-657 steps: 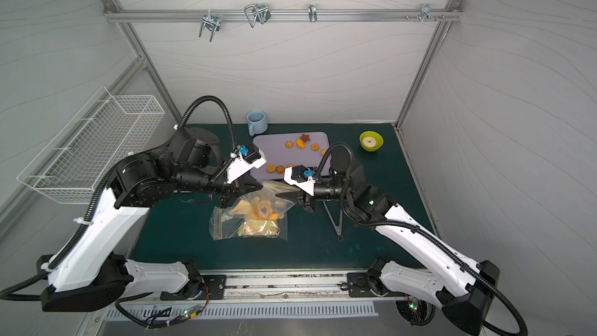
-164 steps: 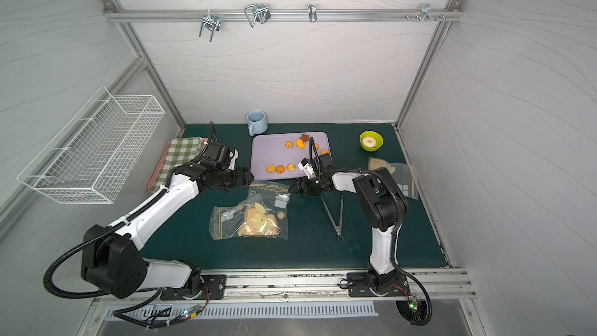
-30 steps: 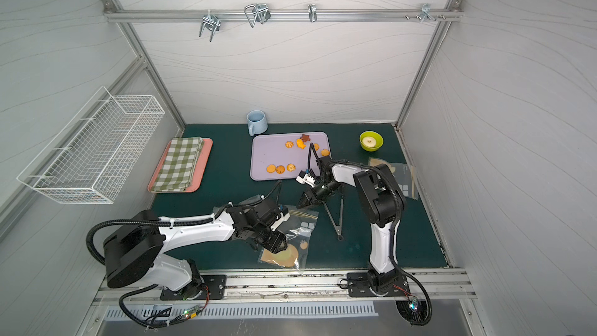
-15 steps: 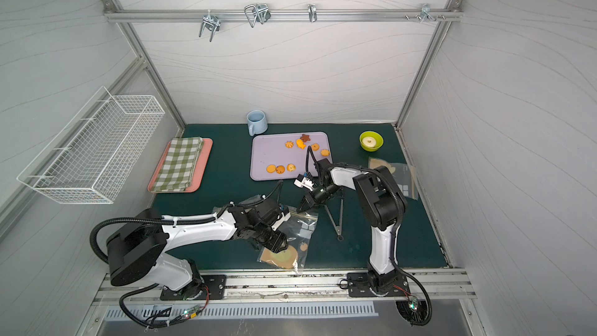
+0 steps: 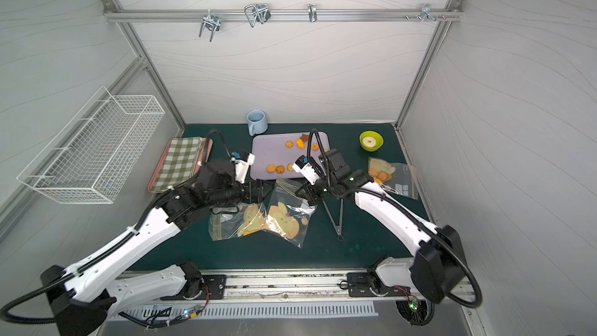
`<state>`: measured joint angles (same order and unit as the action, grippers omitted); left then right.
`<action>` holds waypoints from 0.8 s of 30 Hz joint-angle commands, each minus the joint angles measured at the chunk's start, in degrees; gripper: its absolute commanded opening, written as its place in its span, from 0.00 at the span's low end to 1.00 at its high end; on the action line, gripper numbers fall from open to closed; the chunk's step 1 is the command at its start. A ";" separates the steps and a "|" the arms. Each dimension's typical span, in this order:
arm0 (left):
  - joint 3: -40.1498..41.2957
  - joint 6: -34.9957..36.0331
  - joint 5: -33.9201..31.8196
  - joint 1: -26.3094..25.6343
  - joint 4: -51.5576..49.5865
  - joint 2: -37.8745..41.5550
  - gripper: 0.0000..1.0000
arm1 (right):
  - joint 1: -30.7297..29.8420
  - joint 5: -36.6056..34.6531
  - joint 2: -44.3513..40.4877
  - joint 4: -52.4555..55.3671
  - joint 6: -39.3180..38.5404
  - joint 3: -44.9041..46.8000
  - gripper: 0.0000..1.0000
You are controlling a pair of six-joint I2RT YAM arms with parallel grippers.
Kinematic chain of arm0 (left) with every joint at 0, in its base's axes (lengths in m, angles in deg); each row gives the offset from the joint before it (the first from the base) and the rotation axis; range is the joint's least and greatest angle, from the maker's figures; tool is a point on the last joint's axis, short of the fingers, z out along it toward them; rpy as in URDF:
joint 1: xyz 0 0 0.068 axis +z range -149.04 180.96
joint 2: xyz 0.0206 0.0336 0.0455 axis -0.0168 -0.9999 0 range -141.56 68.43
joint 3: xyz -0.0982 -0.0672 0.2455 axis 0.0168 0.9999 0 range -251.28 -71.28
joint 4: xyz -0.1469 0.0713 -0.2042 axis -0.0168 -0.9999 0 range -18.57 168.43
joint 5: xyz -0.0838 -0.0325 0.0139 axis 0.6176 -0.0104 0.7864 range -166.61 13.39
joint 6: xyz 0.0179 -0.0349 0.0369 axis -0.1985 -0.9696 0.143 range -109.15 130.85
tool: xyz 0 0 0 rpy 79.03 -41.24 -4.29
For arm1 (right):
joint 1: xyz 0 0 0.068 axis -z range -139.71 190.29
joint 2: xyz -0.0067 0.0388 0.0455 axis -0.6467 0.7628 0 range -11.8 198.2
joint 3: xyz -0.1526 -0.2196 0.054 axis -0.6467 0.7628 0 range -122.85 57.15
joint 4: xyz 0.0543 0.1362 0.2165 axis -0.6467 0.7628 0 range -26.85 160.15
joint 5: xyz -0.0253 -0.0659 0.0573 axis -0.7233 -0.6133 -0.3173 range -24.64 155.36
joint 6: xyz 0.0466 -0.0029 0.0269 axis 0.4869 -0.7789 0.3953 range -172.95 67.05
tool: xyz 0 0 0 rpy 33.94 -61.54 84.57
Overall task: Put the cookies into a resealable bag to prevent moisture
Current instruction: Pick up the ziploc bag from the center of the board.
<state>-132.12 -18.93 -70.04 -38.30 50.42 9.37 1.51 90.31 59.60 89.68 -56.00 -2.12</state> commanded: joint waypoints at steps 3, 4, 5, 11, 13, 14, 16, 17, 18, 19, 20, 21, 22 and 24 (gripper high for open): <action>-8.86 -9.51 -6.01 1.37 -5.20 -3.15 0.82 | -6.52 -24.97 -5.64 -5.91 -1.79 -0.40 0.00; -9.74 -10.69 -5.68 1.33 -4.49 -3.86 0.80 | -7.74 -27.90 -5.40 -5.81 -2.21 -1.11 0.00; -10.14 -11.56 -5.22 1.34 -3.29 -4.36 0.79 | -8.67 -30.17 -5.08 -5.62 -2.46 -1.64 0.00; -8.81 -13.84 -0.46 1.32 3.19 -7.12 0.75 | -15.24 -48.04 -1.66 -4.48 -1.42 -2.59 0.00; -7.11 -14.18 0.58 1.23 4.41 -7.87 0.75 | -15.97 -48.63 -1.42 -5.84 -0.37 -1.19 0.00; -5.86 -14.78 1.05 1.24 5.23 -8.06 0.75 | -16.05 -47.72 -1.19 -6.82 0.02 -0.43 0.00; -2.67 -16.20 1.92 1.22 8.67 -8.24 0.75 | -16.68 -46.60 -0.54 -8.34 0.84 0.72 0.00; -1.22 -17.06 2.19 1.22 10.40 -8.40 0.75 | -17.29 -46.08 -0.15 -9.51 0.84 1.28 0.00; -0.35 -17.71 2.35 1.21 11.43 -8.65 0.75 | -17.72 -45.93 0.25 -10.37 1.04 1.71 0.00; 0.44 -18.57 2.29 1.21 12.14 -8.92 0.75 | -18.24 -45.30 0.55 -11.20 1.40 2.02 0.00; 1.23 -19.26 2.14 1.22 13.08 -9.04 0.76 | -18.58 -44.50 0.90 -11.97 1.77 2.21 0.00; 1.83 -19.86 1.79 1.25 13.94 -9.05 0.76 | -19.03 -44.29 1.01 -12.45 2.24 2.38 0.00; 2.34 -20.71 1.02 1.26 14.40 -8.95 0.77 | -19.45 -44.16 1.25 -13.08 2.58 2.49 0.00; 3.43 -22.07 -0.27 1.24 15.52 -8.57 0.78 | -19.83 -43.46 1.84 -13.50 3.02 2.19 0.00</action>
<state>-128.45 -37.31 -68.80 -37.06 59.86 0.23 -17.44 46.40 60.82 79.73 -54.56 0.35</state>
